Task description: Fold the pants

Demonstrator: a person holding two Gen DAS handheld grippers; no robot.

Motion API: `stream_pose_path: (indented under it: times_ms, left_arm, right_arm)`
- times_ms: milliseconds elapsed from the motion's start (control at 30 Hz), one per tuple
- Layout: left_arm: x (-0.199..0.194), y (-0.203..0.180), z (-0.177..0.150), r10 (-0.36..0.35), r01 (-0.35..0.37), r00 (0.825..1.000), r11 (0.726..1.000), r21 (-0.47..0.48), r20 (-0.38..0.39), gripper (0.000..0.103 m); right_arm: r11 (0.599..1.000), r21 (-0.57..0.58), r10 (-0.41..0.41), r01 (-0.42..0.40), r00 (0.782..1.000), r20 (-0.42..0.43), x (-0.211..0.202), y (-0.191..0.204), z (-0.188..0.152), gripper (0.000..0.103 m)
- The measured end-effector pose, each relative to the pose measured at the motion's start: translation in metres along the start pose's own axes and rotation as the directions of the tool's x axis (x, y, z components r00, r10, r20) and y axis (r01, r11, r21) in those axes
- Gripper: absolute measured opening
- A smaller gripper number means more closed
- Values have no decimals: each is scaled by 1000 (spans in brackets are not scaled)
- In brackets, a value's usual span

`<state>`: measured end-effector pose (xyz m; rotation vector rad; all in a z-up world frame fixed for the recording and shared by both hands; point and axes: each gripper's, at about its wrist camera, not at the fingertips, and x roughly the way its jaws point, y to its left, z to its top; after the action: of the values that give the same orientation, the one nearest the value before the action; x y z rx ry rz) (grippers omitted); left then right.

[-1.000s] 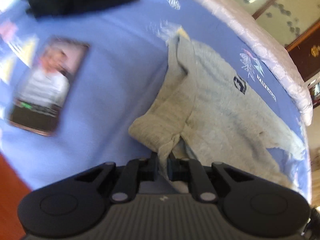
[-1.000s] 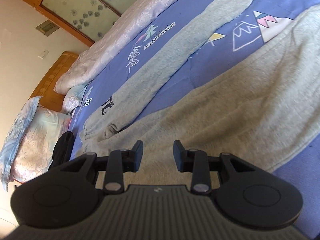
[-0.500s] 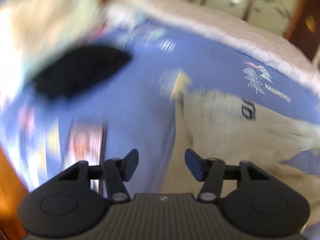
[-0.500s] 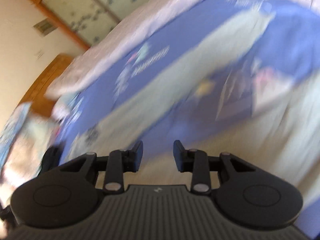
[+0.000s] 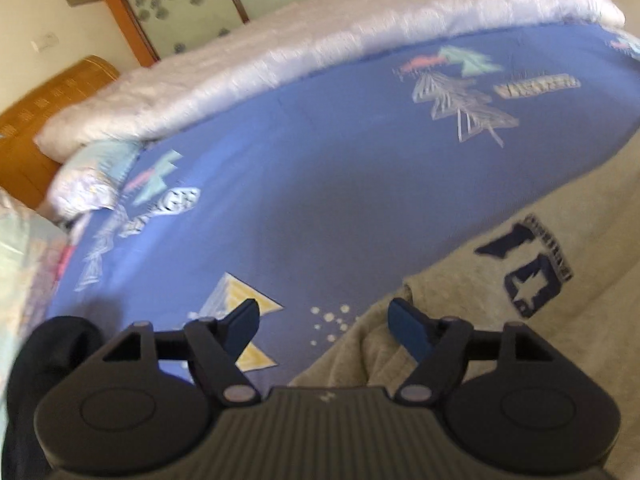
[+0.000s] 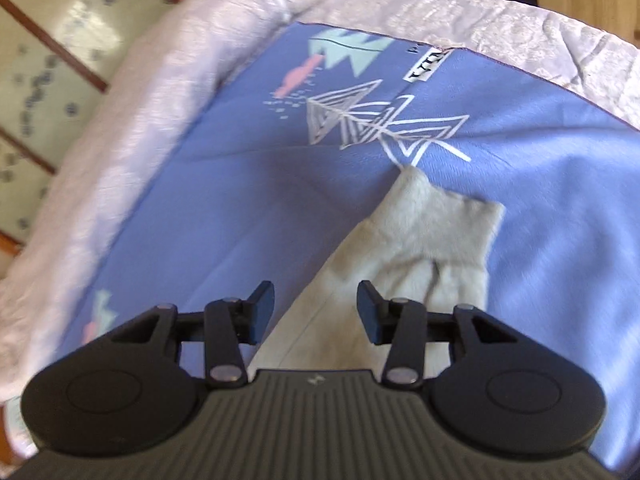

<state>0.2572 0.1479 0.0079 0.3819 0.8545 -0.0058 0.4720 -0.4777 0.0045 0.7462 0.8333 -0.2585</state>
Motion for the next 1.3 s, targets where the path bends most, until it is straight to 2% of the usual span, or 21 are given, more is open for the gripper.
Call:
stream_pose_path:
  times_ms: [33,100,133,167,200,267,333,500,633,733,900,1000,1100,1133,1233,1300]
  left_arm:
    - [4,1,-4,-21,22,1000,1000,9,-23,59]
    - [16,-5,-8,-74,76,995,997,30,-64,15]
    - [13,-10,-9,-93,95,994,994,48,-59,9]
    - [11,-14,-10,-76,80,996,994,69,-56,7]
    - [7,-18,-9,-52,56,997,994,91,-52,6]
    - [-6,-20,-8,-25,28,999,995,97,-27,6]
    - [-27,-12,-6,-19,18,1000,998,55,6,6]
    - [-103,2,-7,-24,28,991,999,-26,128,6]
    - [-170,-4,-41,-34,45,980,997,-55,195,5]
    - [-212,-15,-85,-49,60,976,997,-49,213,5]
    - [-249,-35,-165,-83,92,984,995,-50,155,5]
    - [-253,-42,-196,-125,136,987,985,-108,104,5]
    - [-244,-50,-216,-128,134,990,982,-132,51,9]
    - [-242,-52,-220,-127,130,991,983,-133,33,10]
    - [-248,-46,-229,-143,145,989,977,-154,23,10]
    - [-261,-33,-236,-155,164,986,965,-204,61,12]
  right_arm:
    - [1000,-2,-17,17,1000,-5,11,2,2,48]
    - [998,3,-70,70,997,-21,30,1,6,48]
    - [996,10,-91,92,995,-27,37,-1,8,47]
    - [994,9,-105,106,994,-27,42,-4,8,30]
    - [992,-6,-128,128,992,-7,43,-2,8,4]
    - [992,-15,-121,122,992,34,31,-5,4,4]
    - [997,-13,-76,77,994,82,6,-8,1,4]
    - [998,-1,57,-57,987,151,-87,-28,1,4]
    - [986,18,162,-168,968,191,-172,-77,-22,4]
    - [979,51,182,-195,964,196,-220,-138,-52,4]
    - [971,156,153,-181,972,178,-270,-244,-121,4]
    - [955,278,75,-107,989,124,-268,-297,-161,4]
    - [936,344,44,-78,993,107,-254,-318,-184,3]
    - [926,365,52,-98,990,135,-254,-320,-189,3]
    - [915,390,53,-106,988,144,-260,-311,-189,17]
    - [914,387,57,-120,983,172,-270,-309,-184,43]
